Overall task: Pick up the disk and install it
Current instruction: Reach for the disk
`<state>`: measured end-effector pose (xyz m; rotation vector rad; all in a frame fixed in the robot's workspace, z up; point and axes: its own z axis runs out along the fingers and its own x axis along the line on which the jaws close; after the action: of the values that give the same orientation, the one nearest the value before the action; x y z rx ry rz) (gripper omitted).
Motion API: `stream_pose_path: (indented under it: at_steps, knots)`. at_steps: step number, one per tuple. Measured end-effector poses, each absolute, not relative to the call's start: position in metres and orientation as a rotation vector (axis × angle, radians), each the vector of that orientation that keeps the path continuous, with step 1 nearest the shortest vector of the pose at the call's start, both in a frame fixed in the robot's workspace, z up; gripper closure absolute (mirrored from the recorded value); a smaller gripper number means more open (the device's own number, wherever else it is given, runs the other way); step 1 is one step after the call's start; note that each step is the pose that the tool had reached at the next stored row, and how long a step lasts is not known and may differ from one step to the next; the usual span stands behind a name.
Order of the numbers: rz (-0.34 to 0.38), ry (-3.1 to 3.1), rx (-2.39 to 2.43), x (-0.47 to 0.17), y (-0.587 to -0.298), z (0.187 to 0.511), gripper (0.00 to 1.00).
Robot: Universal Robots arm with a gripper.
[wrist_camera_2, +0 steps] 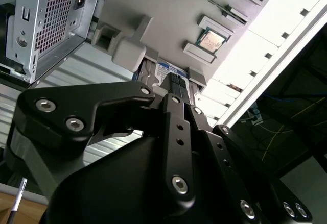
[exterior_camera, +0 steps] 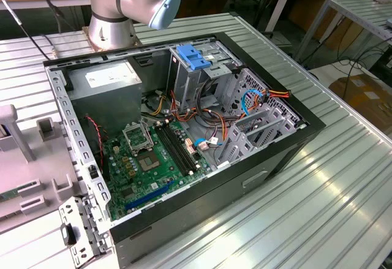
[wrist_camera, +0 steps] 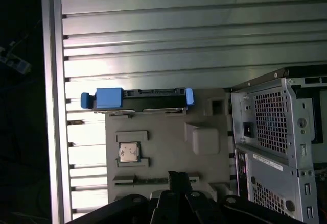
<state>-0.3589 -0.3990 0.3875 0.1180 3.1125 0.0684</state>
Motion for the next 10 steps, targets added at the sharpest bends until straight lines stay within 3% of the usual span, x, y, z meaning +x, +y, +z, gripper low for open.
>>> stream_pose_path:
  at_steps: [10]
  knots:
    - [0.068, 3.113, 0.118, -0.3617, -0.399, 0.3838, 0.89]
